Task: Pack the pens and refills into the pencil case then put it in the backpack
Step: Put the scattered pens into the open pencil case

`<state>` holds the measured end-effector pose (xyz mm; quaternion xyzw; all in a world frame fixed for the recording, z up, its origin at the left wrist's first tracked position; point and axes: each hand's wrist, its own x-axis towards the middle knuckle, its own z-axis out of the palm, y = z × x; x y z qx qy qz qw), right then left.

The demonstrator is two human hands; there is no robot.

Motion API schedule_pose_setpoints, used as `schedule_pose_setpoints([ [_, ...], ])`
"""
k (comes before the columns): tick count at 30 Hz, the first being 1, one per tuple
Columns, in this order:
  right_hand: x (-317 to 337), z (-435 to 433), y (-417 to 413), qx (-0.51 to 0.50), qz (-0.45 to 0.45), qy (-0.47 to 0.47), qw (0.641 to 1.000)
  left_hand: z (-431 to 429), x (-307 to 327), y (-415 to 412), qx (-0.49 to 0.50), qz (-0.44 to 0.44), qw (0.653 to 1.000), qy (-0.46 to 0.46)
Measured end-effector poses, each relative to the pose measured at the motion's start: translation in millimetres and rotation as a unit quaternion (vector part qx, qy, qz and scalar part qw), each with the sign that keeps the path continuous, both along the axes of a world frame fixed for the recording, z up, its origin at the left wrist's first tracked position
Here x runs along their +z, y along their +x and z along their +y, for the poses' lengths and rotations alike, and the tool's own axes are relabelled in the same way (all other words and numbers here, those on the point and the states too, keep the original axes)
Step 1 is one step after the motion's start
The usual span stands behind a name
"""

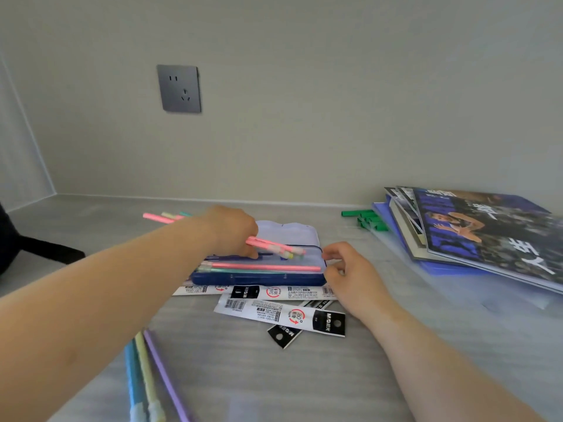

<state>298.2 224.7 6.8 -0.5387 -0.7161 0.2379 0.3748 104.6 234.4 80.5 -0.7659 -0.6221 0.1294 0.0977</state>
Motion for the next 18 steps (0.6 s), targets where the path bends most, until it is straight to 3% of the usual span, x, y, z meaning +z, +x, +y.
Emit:
schedule_pose_setpoints([
  [7,-1.3,0.2,-0.1,-0.003,0.016,-0.001,1.0,14.3,-9.3,8.5,0.001,-0.069,0.997,-0.019],
  [12,-2.7,1.3,1.0,0.007,0.03,-0.003,1.0,22.3,-26.9,21.5,-0.003,-0.192,0.981,-0.018],
  [18,-2.7,2.3,0.6,0.011,0.027,0.003,1.0,21.6,-40.7,20.6,-0.001,-0.357,0.934,-0.017],
])
